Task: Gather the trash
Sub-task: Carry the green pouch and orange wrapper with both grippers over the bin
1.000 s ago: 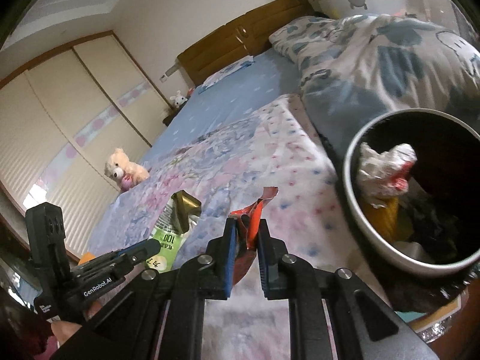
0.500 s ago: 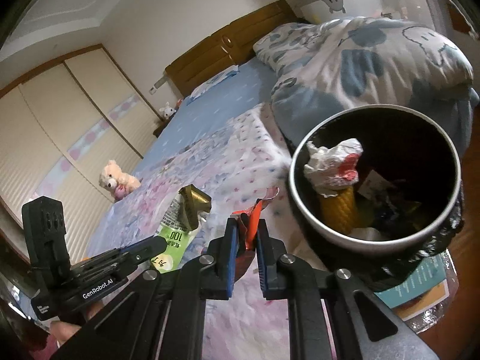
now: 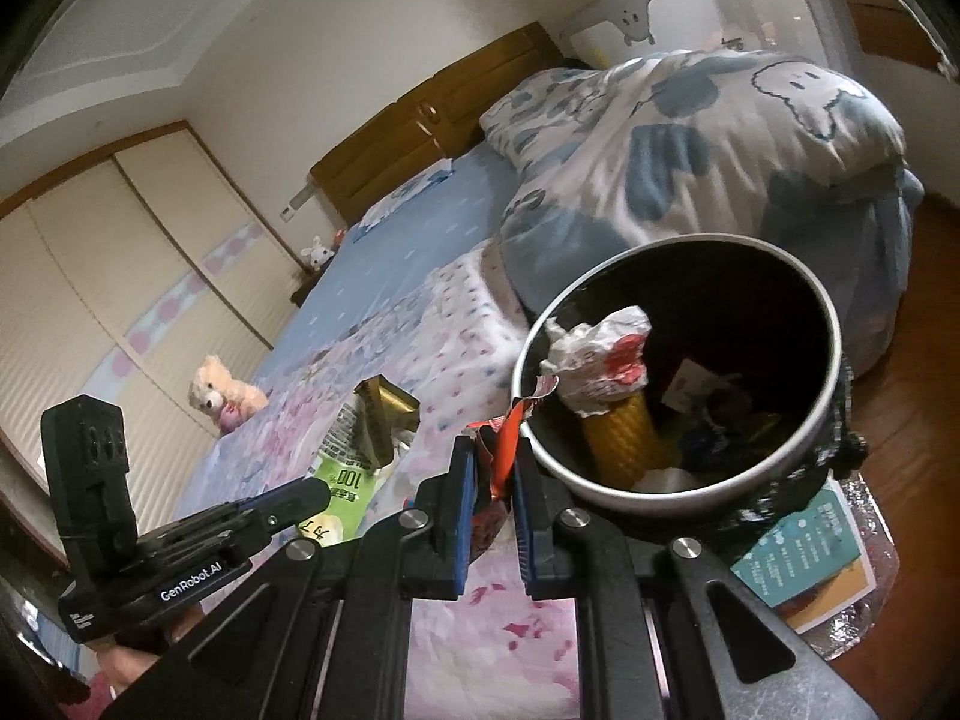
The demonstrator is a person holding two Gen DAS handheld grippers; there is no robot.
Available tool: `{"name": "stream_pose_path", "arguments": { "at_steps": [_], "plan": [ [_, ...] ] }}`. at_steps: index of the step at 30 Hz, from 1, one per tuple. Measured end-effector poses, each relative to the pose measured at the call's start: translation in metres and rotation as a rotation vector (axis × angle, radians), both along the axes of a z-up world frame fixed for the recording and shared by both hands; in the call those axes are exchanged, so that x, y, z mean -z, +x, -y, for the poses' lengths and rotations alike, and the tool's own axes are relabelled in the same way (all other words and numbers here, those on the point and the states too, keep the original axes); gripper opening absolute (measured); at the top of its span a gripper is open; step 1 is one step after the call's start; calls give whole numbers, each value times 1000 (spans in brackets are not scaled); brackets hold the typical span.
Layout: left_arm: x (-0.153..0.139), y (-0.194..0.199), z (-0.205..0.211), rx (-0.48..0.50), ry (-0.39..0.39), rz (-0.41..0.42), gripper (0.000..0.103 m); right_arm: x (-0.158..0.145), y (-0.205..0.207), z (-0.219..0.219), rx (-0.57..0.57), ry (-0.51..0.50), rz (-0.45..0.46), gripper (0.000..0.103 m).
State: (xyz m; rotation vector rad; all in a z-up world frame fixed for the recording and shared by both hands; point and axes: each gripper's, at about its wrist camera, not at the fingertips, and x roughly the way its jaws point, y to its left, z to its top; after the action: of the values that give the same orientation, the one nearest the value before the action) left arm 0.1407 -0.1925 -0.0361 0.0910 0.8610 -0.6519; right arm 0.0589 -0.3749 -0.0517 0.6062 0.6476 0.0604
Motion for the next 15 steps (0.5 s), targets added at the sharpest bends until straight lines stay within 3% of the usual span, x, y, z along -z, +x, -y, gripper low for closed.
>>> {"name": "stream_pose_path", "arguments": {
  "at_steps": [15],
  "plan": [
    [-7, -6, 30, 40, 19, 13, 10, -9, -17, 31, 69, 5, 28, 11]
  ]
}}
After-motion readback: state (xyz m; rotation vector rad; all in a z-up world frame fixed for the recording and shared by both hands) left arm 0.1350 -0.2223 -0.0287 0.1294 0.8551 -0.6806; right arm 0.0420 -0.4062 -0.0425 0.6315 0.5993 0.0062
